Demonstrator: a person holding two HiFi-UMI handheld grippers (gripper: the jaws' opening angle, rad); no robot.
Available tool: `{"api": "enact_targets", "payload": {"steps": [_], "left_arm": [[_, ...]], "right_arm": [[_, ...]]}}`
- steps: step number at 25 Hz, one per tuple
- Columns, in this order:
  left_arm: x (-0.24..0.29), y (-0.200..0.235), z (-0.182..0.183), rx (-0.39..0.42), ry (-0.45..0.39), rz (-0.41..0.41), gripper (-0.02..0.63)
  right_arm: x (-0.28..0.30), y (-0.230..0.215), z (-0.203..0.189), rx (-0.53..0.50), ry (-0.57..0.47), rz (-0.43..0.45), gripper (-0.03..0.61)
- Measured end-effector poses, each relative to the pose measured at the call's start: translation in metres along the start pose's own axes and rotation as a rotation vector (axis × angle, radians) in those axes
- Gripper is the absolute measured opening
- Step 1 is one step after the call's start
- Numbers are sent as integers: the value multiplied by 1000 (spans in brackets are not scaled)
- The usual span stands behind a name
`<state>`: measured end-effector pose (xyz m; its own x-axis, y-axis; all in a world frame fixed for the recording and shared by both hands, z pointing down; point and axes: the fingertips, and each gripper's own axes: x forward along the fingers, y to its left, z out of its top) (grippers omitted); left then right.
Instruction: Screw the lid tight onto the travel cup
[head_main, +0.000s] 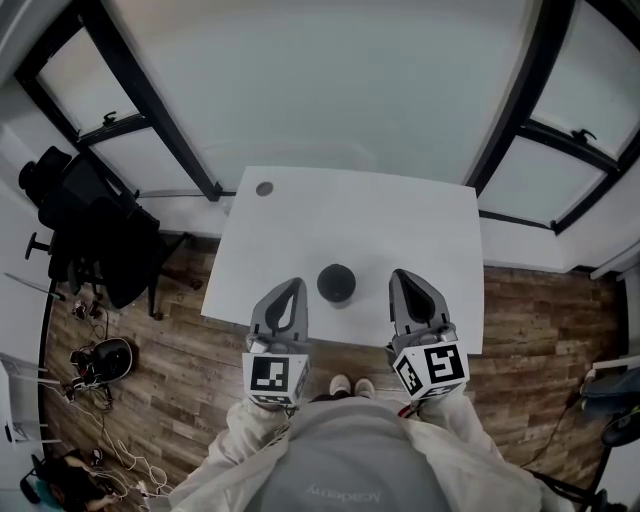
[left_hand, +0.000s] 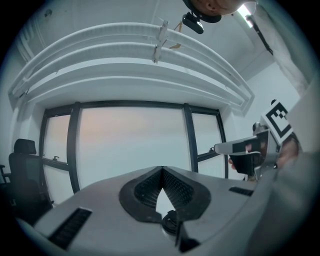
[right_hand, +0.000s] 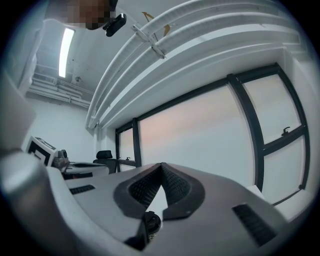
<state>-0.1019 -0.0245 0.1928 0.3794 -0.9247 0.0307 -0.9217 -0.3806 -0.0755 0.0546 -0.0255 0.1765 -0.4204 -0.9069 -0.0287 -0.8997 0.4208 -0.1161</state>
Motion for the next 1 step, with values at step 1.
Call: {"api": "enact_targets", "payload": {"steps": [1], "left_arm": [[1, 0, 0, 0, 0, 2, 8]], "right_arm": [[0, -1, 0, 2, -4, -1, 21]]}}
